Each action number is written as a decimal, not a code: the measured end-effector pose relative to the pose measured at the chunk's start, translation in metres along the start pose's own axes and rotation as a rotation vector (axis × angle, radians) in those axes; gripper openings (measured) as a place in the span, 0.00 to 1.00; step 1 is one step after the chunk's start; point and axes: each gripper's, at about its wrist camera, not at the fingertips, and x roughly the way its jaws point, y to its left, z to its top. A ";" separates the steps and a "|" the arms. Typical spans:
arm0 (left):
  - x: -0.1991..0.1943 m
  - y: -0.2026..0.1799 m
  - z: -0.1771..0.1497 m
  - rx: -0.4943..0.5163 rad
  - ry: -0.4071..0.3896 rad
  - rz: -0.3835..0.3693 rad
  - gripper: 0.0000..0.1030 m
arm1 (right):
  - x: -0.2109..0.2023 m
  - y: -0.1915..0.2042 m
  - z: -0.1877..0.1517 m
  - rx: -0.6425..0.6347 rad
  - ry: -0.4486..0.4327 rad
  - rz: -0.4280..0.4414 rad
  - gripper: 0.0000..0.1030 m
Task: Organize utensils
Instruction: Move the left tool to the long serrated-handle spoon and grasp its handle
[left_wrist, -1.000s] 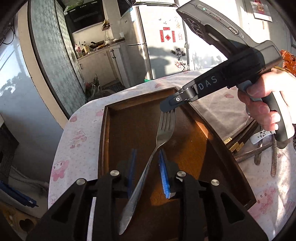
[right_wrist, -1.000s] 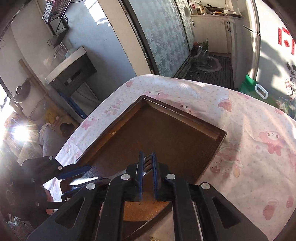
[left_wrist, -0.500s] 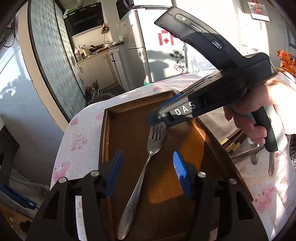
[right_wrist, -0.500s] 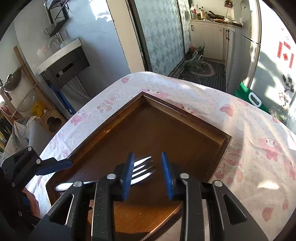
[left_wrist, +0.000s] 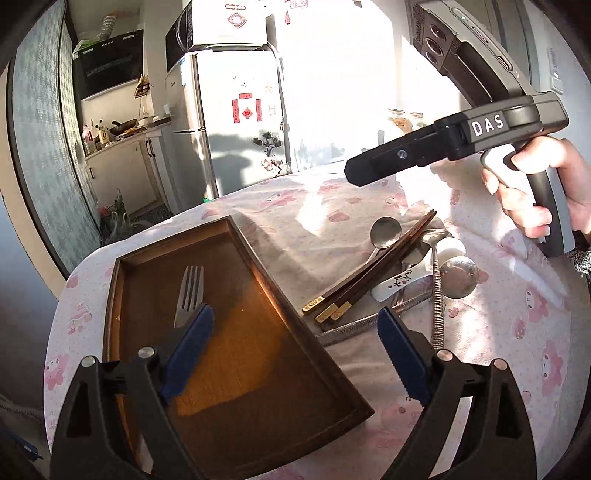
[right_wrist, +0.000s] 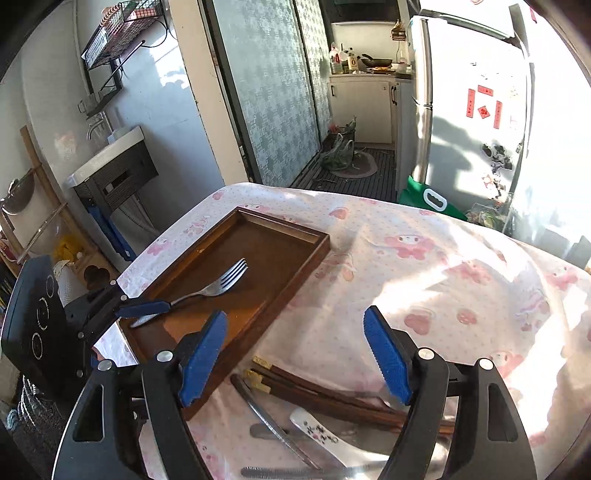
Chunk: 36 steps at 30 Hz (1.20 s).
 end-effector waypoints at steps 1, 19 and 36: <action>0.000 -0.009 0.000 0.019 -0.007 -0.010 0.90 | -0.013 -0.010 -0.010 0.019 -0.008 -0.010 0.75; 0.039 -0.101 0.011 0.128 0.127 -0.100 0.64 | -0.049 -0.073 -0.108 0.196 -0.009 0.006 0.31; 0.067 -0.113 0.001 0.140 0.232 -0.204 0.17 | -0.036 -0.101 -0.115 0.304 -0.012 0.049 0.31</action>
